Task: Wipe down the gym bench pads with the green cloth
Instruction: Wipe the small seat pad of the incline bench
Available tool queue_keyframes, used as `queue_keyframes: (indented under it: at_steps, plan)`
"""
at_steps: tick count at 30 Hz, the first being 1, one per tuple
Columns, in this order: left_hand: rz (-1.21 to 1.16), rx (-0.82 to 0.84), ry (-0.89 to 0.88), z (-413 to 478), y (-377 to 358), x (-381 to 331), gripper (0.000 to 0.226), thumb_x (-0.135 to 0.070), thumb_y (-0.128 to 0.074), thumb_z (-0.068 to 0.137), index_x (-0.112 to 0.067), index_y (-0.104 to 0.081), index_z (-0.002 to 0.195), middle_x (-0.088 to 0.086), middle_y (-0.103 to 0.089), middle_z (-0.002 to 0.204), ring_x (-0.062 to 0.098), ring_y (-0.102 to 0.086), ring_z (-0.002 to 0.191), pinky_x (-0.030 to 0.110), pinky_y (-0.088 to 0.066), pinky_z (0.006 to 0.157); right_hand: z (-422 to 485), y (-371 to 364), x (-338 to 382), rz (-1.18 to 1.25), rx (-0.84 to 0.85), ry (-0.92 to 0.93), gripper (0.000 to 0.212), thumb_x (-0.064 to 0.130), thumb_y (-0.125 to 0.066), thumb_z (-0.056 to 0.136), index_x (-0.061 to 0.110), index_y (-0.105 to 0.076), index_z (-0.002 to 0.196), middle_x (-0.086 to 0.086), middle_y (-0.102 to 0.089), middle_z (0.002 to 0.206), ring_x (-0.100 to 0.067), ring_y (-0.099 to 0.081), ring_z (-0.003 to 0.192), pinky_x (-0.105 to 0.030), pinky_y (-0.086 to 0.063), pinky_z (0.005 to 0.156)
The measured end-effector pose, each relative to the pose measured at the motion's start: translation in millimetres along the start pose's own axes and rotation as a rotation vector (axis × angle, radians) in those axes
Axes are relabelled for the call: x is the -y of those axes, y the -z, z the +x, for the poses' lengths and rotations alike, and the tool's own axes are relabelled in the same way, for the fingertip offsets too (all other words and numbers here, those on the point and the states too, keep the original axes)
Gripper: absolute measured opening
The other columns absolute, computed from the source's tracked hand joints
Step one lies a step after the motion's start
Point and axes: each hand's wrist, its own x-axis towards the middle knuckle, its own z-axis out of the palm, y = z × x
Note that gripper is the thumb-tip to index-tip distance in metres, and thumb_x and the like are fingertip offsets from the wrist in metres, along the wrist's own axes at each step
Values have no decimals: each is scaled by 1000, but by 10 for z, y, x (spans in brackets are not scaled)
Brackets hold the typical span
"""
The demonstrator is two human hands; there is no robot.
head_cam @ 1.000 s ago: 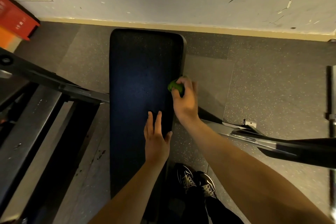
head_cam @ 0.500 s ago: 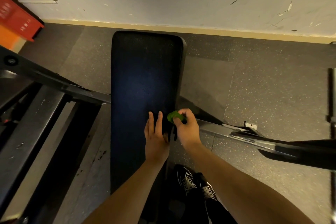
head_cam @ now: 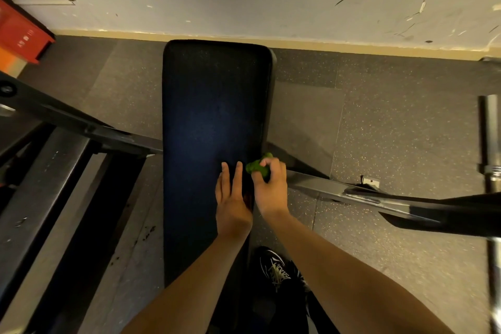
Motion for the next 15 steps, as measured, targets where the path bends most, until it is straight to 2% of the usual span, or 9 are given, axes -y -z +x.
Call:
queue_keyframes:
  at_steps: [2,6,10,12,15]
  plan:
    - [7,15,-1,-9,-4,14,101,-15,-65,92,-51,8,152,-16,23,163,17,8,152,38,-41,106,-99,-24,-155,-1,0,-39,16,13,-61,94,24,-54,103,13,-46,112,6,-52,95,-10,-44,75]
    - [11,33,-27,-8,-12,89,95,-16,-59,95,-49,8,155,-19,28,161,14,15,152,41,-45,103,-199,-77,-344,13,-8,-82,16,13,-62,93,24,-55,102,10,-48,109,-5,-56,95,-30,-53,83]
    - [5,28,-102,-31,-52,212,79,-28,-48,99,-44,4,157,-16,25,163,12,18,151,34,-39,105,-197,-22,-341,4,-19,-77,12,11,-62,93,21,-58,99,4,-56,105,-10,-58,93,-30,-50,83]
    - [20,17,-148,-29,-66,306,75,-28,-47,102,-41,0,158,-12,20,165,11,15,152,33,-33,109,-103,9,-216,65,-75,-18,13,12,-61,94,24,-58,99,1,-59,106,-13,-60,97,-32,-52,87]
    - [64,11,-207,-54,-97,448,73,-25,-50,102,-36,-5,159,-9,18,166,13,11,153,35,-25,117,70,-22,-7,104,-148,71,17,13,-59,95,24,-55,106,-2,-56,113,-14,-58,103,-25,-48,89]
